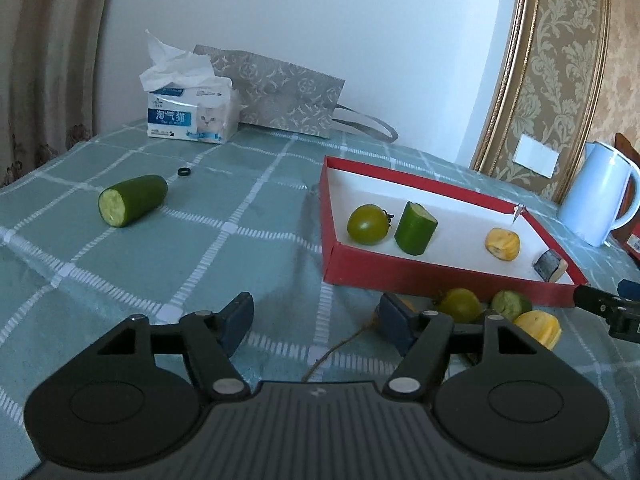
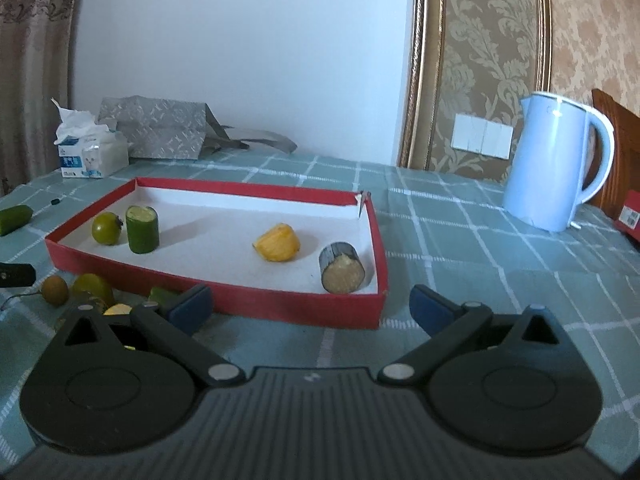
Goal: Organize fruits
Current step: 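Move the left tool back toward the remaining produce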
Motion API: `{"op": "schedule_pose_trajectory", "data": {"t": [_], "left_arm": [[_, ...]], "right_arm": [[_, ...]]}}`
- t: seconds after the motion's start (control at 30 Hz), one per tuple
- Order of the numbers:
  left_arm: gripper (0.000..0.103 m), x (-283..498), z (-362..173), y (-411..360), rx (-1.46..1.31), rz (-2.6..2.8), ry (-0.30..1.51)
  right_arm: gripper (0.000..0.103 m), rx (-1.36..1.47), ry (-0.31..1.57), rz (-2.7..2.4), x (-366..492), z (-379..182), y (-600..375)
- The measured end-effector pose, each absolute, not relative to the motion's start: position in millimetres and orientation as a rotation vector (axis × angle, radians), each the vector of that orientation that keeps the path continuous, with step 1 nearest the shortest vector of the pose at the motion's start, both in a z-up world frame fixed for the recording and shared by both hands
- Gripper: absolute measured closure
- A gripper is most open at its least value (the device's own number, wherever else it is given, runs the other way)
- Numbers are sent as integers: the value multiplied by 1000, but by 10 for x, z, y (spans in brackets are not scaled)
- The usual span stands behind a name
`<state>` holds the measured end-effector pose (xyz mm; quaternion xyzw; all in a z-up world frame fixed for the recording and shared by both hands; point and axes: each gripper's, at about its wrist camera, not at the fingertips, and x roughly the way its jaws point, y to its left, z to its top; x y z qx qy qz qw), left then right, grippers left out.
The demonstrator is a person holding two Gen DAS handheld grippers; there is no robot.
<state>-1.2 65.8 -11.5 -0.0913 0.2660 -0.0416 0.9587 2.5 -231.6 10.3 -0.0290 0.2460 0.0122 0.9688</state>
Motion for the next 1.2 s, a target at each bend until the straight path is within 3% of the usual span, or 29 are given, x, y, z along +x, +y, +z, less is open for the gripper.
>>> {"op": "schedule_pose_trajectory", "data": {"t": [0.8, 1.03, 1.2], "left_arm": [[30, 120, -71, 235, 22, -221, 550], [52, 119, -116, 263, 74, -252, 556], [58, 220, -134, 256, 73, -291, 600]], "right_arm": [[0, -54, 525, 18, 60, 63, -2315], [0, -50, 525, 21, 59, 67, -2316], [0, -54, 527, 22, 59, 64, -2313]]}}
